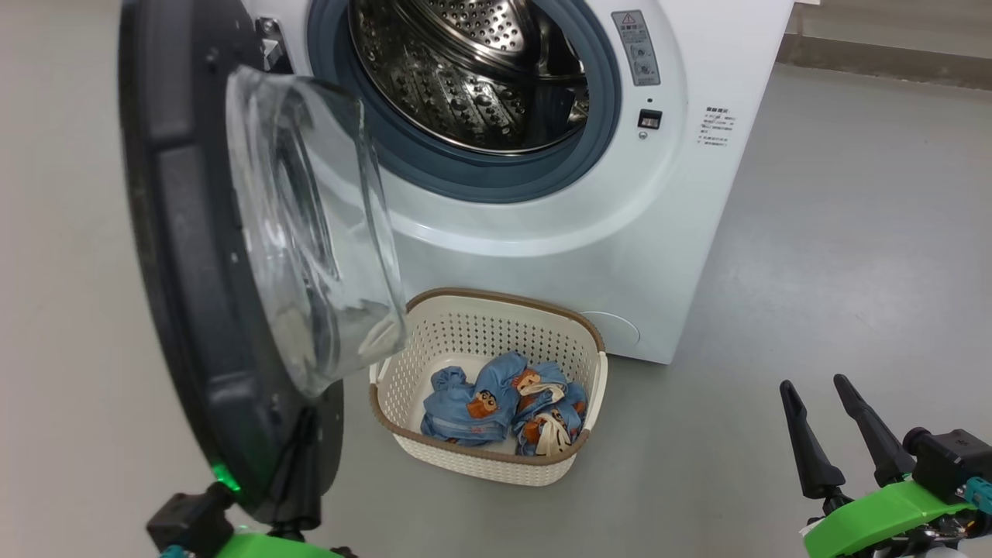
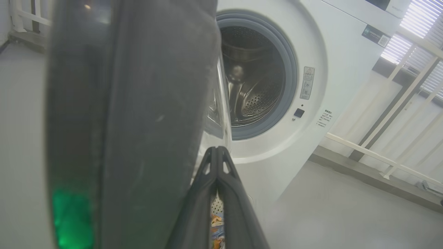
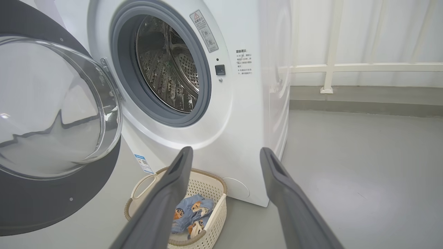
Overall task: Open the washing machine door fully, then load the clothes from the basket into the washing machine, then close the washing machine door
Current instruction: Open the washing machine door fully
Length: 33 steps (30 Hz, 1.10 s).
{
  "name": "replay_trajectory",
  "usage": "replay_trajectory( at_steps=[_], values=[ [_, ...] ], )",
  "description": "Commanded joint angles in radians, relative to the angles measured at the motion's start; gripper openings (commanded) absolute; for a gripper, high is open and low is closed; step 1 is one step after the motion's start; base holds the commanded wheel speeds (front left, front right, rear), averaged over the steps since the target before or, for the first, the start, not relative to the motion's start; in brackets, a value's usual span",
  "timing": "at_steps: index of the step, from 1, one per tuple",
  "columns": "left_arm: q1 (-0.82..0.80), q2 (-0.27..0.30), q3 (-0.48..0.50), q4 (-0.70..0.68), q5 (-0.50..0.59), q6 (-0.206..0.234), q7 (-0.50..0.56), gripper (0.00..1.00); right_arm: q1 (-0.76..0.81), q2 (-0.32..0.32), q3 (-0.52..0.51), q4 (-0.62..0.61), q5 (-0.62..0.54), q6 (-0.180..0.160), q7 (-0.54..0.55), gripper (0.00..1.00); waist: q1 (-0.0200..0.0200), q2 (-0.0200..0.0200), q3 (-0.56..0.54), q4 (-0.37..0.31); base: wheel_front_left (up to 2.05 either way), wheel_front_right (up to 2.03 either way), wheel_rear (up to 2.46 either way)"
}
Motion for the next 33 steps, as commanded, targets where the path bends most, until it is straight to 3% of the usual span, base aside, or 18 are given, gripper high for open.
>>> replay_trajectory(
  at_steps=[1,14,33],
  values=[
    [-0.013,0.030,0.057,-0.032,-0.003,0.017,-0.007,0.00,-0.018,-0.017,0.015,-0.023,-0.009,0.006,-0.012,1.00,0.0000,-0.0001,0.000,-0.001,0.00,0.00,0.00],
    [0.010,0.075,0.187,-0.059,-0.009,0.046,-0.007,0.00,-0.020,-0.017,0.006,-0.028,-0.011,0.006,-0.012,1.00,0.0000,-0.0001,0.009,-0.008,0.00,0.00,0.00],
    [-0.053,0.125,0.341,-0.004,-0.005,0.047,-0.007,0.00,-0.033,-0.021,0.000,-0.032,-0.013,0.006,-0.012,1.00,0.0000,-0.0001,0.040,-0.006,0.00,0.00,0.00]
  ],
)
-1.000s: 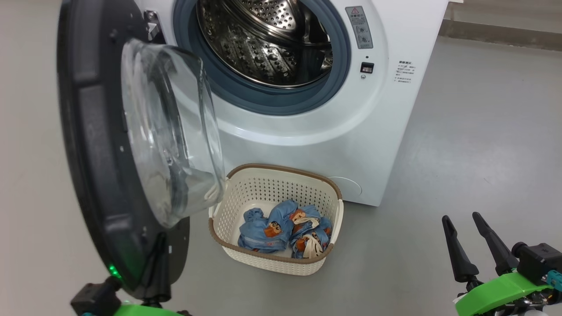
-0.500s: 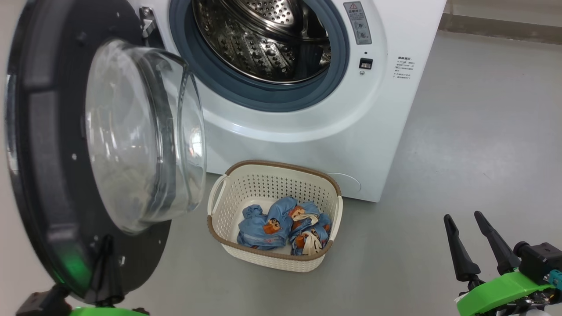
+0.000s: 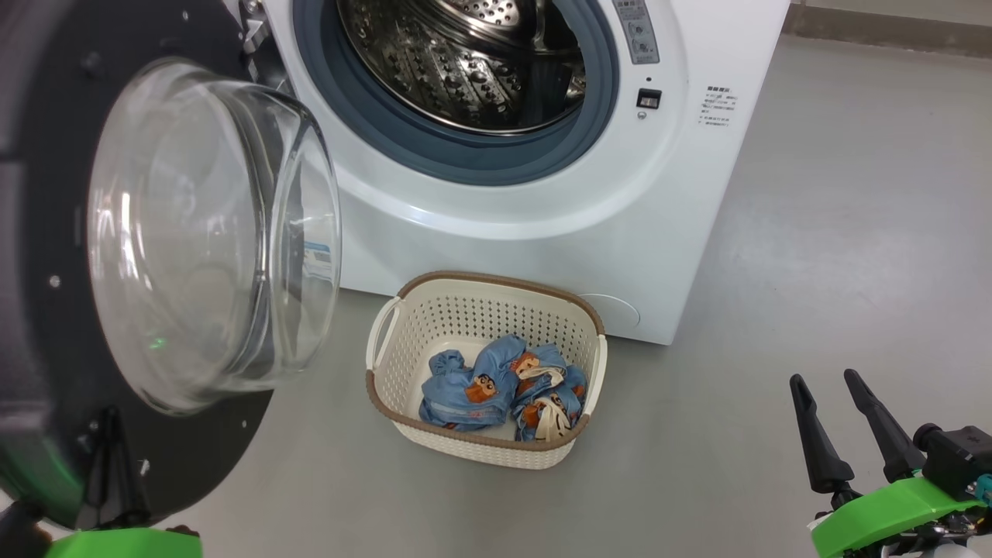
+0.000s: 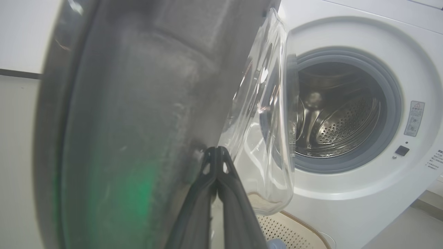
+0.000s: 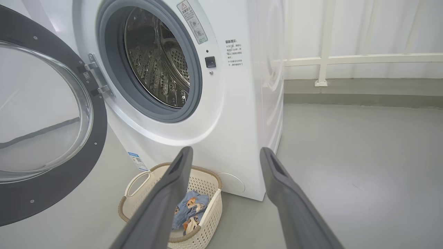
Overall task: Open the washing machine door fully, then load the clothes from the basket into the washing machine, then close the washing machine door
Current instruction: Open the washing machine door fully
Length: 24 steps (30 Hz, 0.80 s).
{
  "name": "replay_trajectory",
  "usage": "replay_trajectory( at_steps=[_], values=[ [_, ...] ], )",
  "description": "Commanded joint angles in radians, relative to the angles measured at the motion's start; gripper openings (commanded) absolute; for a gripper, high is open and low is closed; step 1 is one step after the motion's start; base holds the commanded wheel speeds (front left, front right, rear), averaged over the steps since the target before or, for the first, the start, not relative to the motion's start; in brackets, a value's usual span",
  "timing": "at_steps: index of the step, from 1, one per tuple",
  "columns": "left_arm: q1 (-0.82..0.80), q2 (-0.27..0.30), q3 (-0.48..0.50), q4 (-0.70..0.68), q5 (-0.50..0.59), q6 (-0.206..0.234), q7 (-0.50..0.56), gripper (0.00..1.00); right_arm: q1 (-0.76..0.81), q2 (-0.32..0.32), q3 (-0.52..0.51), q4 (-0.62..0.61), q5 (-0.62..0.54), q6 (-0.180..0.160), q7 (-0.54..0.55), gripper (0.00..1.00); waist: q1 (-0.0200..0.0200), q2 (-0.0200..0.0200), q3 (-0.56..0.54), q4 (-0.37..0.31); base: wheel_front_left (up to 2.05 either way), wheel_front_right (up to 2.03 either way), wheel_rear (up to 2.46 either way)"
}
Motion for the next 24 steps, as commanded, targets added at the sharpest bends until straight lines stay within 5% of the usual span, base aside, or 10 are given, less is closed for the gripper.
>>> replay_trajectory(
  at_steps=[1,24],
  values=[
    [-0.048,0.040,0.062,-0.015,0.003,0.012,-0.006,0.00,-0.033,-0.022,0.018,-0.027,-0.012,0.006,-0.012,1.00,0.0000,0.0000,0.004,0.001,0.00,0.00,0.00],
    [-0.196,0.077,0.252,0.154,0.085,-0.040,-0.006,0.00,-0.046,-0.043,0.006,-0.047,-0.019,0.006,-0.012,1.00,0.0000,0.0000,0.057,0.019,0.00,0.00,0.00]
  ],
)
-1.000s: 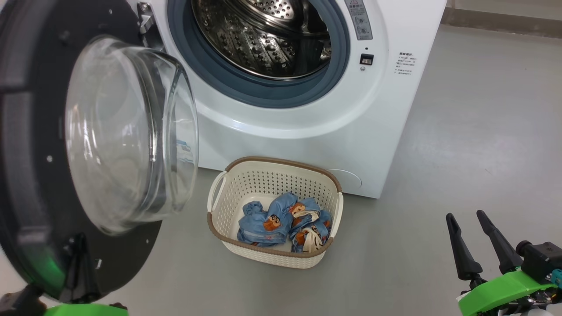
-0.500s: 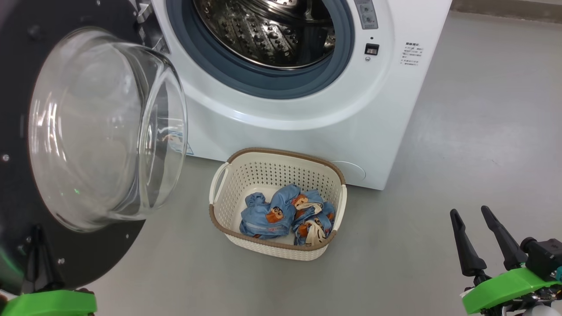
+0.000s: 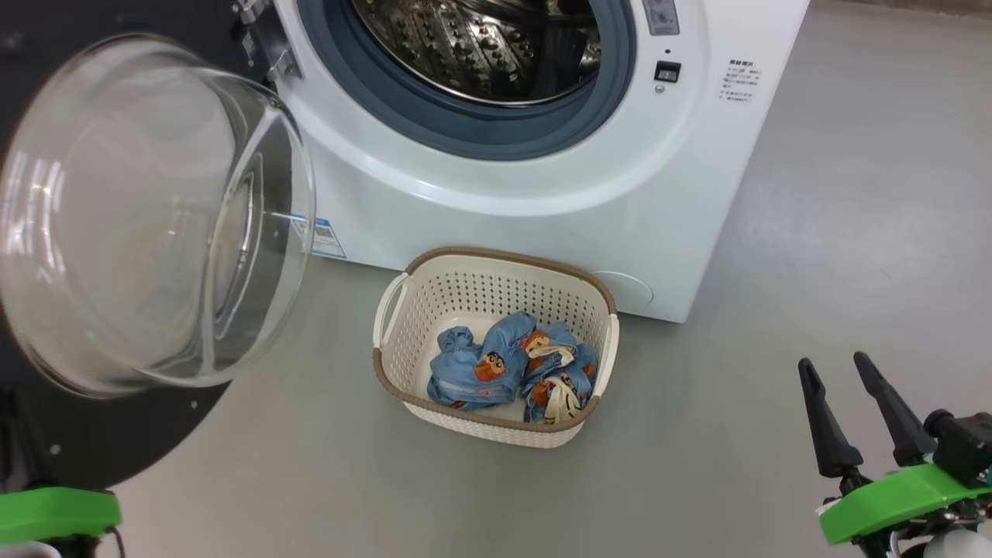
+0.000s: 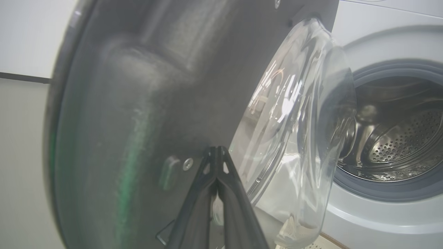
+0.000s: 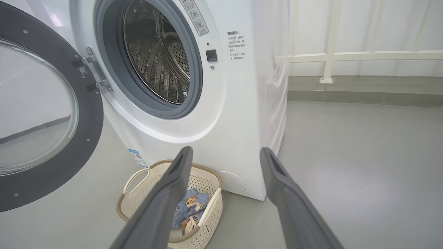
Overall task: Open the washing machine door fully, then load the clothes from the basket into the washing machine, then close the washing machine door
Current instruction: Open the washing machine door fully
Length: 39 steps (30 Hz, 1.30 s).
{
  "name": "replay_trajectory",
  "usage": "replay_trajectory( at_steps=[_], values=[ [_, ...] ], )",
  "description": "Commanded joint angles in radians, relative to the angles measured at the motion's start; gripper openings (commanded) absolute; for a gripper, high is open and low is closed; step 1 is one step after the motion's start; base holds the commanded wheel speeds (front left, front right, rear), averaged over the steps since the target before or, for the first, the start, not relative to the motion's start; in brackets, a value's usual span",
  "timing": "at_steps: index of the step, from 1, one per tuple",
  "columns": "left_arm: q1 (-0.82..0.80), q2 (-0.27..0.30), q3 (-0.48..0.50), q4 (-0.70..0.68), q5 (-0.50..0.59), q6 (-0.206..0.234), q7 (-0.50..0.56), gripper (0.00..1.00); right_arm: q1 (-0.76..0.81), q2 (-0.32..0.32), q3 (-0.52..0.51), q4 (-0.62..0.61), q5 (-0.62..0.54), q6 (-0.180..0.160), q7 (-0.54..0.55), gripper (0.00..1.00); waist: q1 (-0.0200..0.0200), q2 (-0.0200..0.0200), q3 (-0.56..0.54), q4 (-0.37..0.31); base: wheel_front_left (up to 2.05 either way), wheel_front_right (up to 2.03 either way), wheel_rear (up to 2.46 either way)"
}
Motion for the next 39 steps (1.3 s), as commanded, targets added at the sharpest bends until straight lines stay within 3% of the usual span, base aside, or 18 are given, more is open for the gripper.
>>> replay_trajectory(
  at_steps=[1,25,39],
  values=[
    [-0.046,0.064,0.057,-0.007,0.014,0.001,-0.006,0.00,-0.035,-0.027,0.014,-0.027,-0.012,0.006,-0.012,1.00,0.0000,0.0000,0.010,-0.001,0.00,0.00,0.00],
    [-0.206,0.148,0.281,0.162,0.126,-0.024,-0.006,0.00,-0.106,-0.044,0.008,-0.046,-0.019,0.006,-0.012,1.00,0.0000,0.0000,0.155,-0.033,0.00,0.00,0.00],
    [-0.302,0.245,0.419,0.222,0.218,-0.029,-0.006,0.00,-0.177,-0.040,0.005,-0.054,-0.021,0.006,-0.012,1.00,0.0000,0.0000,0.265,-0.066,0.00,0.00,0.00]
  ],
)
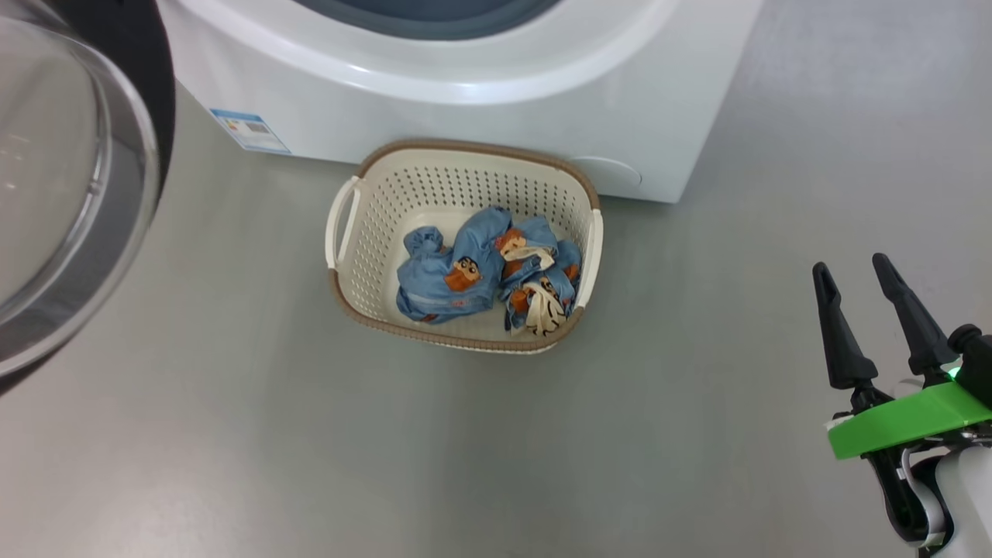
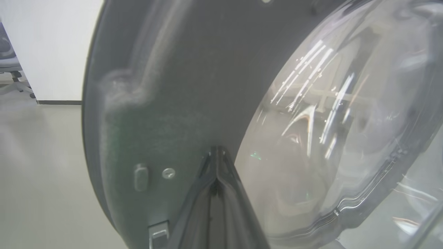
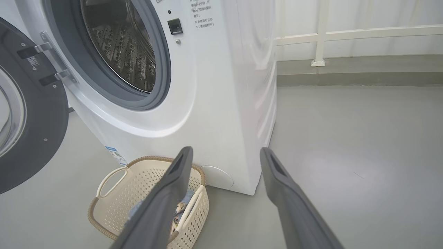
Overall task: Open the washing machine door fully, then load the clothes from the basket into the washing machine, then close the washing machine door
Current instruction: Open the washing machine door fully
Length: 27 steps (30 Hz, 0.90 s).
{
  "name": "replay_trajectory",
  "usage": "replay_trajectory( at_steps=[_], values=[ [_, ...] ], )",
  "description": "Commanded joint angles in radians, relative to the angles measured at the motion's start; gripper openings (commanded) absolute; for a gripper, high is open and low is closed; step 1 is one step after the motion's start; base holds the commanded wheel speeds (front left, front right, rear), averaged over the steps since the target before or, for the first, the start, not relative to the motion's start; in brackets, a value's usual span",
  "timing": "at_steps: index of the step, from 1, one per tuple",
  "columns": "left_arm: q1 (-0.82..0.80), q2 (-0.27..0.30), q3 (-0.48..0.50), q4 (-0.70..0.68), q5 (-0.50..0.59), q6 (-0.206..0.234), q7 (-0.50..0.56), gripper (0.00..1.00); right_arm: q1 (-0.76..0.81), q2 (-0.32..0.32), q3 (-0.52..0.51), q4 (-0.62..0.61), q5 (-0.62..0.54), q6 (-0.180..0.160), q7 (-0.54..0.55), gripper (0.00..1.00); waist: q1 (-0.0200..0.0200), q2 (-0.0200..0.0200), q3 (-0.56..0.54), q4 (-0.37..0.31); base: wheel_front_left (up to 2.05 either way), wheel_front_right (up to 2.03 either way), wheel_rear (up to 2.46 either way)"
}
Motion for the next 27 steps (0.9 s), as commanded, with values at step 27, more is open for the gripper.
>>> replay_trajectory(
  at_steps=[27],
  values=[
    [-0.035,0.088,0.080,0.032,0.112,-0.029,-0.005,0.00,-0.025,-0.003,0.019,-0.006,-0.012,0.006,-0.012,1.00,0.0000,0.0000,-0.046,-0.012,0.00,0.00,0.00]
  ],
)
